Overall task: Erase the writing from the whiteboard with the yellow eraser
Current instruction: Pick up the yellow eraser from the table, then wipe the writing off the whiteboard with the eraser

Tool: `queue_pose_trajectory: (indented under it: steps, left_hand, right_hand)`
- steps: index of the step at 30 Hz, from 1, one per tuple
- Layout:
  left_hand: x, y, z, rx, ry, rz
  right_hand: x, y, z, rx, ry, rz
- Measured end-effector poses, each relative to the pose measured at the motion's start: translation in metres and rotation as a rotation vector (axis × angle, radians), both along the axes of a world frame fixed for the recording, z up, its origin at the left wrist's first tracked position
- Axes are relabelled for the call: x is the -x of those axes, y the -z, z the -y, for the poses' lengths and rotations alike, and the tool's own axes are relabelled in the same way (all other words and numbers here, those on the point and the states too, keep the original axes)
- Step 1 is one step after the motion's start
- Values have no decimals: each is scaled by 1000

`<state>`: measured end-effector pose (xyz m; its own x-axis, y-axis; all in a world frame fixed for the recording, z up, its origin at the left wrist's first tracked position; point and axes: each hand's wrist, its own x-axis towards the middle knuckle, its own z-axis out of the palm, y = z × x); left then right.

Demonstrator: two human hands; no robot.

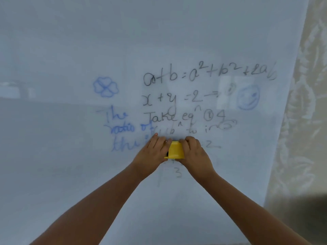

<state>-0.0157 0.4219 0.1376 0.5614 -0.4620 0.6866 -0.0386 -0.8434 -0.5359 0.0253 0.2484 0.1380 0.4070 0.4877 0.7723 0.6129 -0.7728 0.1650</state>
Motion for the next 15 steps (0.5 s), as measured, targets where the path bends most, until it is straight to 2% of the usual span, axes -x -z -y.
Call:
queue_pose_trajectory:
  steps: [8, 11, 15]
  left_hand:
    - [26, -13, -77, -34, 32, 76]
    - [32, -48, -107, -54, 97, 82]
    - [45, -119, -150, 16, 63, 143]
  right_hand:
    - [16, 0, -68, 43, -13, 99]
    - [15, -14, -80, 19, 24, 122]
    - [14, -30, -84, -129, 119, 83]
